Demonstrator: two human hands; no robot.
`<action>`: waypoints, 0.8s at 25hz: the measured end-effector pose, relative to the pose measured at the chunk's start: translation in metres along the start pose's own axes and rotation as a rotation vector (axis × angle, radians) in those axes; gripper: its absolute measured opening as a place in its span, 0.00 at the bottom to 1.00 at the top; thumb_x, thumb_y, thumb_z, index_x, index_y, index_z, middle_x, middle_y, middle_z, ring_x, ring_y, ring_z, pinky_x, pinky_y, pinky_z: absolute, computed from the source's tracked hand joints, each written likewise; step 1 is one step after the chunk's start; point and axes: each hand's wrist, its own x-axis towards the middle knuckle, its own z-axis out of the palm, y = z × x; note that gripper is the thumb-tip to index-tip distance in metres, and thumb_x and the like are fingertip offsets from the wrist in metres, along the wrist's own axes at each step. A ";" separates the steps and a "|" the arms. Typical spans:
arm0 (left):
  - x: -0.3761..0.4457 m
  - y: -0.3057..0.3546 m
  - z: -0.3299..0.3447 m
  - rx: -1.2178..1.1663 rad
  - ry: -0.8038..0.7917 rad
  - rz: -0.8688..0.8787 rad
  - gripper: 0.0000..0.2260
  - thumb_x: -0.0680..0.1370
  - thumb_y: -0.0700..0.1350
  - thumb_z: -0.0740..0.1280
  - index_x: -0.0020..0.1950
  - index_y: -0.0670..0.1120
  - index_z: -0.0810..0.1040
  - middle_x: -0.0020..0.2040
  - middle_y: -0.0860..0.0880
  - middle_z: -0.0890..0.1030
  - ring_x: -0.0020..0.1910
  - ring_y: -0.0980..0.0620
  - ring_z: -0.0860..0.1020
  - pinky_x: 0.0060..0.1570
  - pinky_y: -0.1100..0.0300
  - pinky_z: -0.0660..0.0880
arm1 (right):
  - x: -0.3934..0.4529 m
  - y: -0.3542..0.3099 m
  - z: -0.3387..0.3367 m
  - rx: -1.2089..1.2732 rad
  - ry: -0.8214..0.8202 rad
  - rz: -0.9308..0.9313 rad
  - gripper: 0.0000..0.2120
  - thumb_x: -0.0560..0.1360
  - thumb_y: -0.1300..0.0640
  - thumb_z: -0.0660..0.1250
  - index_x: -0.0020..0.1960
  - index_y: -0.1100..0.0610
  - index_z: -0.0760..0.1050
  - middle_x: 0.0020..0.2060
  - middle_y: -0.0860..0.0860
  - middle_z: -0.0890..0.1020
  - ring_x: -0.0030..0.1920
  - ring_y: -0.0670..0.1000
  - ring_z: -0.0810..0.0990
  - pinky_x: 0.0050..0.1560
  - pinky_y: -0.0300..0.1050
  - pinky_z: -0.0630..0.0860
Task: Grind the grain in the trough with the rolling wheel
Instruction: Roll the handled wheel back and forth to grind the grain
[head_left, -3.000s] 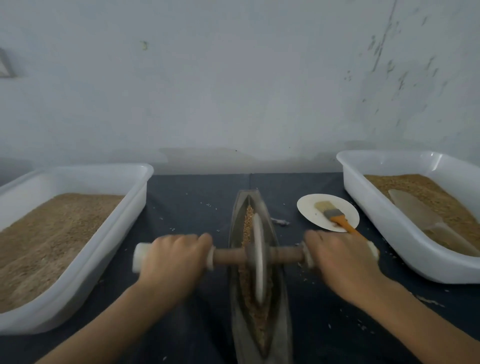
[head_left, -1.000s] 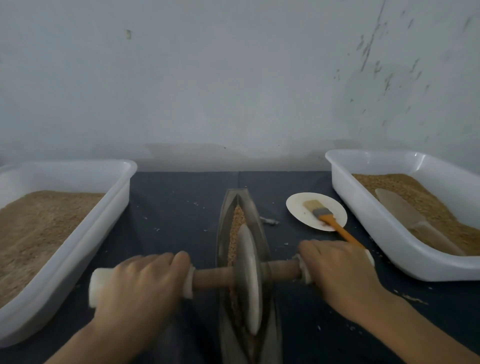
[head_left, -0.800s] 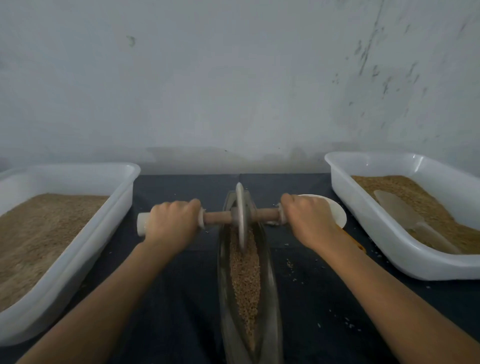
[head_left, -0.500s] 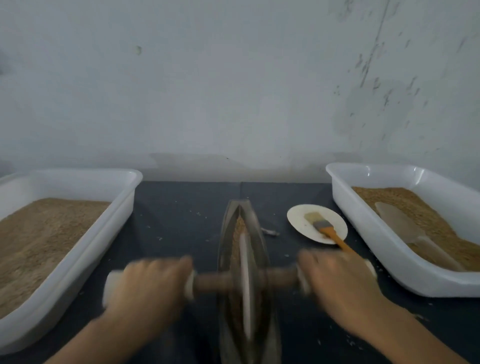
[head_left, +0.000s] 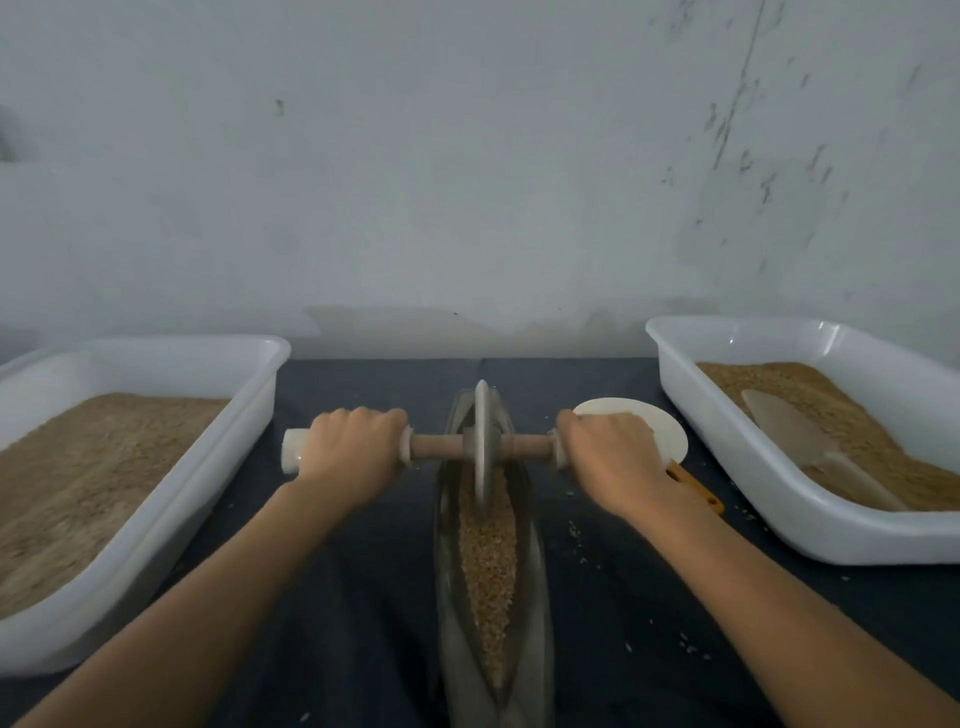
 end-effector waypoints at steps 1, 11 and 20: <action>-0.019 -0.001 0.002 0.005 0.010 0.026 0.10 0.74 0.53 0.64 0.41 0.54 0.63 0.40 0.53 0.78 0.38 0.49 0.76 0.36 0.57 0.67 | -0.019 0.000 0.001 0.014 -0.021 -0.037 0.10 0.72 0.55 0.68 0.49 0.52 0.68 0.35 0.48 0.77 0.32 0.51 0.74 0.30 0.46 0.65; -0.036 -0.001 0.002 0.057 0.033 0.070 0.10 0.74 0.54 0.65 0.41 0.56 0.64 0.35 0.56 0.72 0.33 0.55 0.72 0.34 0.58 0.66 | -0.034 0.003 0.001 0.056 -0.010 -0.056 0.11 0.72 0.54 0.68 0.47 0.49 0.65 0.37 0.45 0.75 0.32 0.49 0.70 0.32 0.44 0.62; -0.070 0.001 -0.001 0.030 0.090 0.093 0.15 0.65 0.54 0.72 0.38 0.54 0.65 0.31 0.55 0.72 0.29 0.52 0.75 0.28 0.60 0.60 | -0.057 0.003 0.001 0.054 0.136 -0.150 0.17 0.62 0.55 0.76 0.41 0.50 0.68 0.31 0.46 0.76 0.27 0.49 0.72 0.28 0.44 0.66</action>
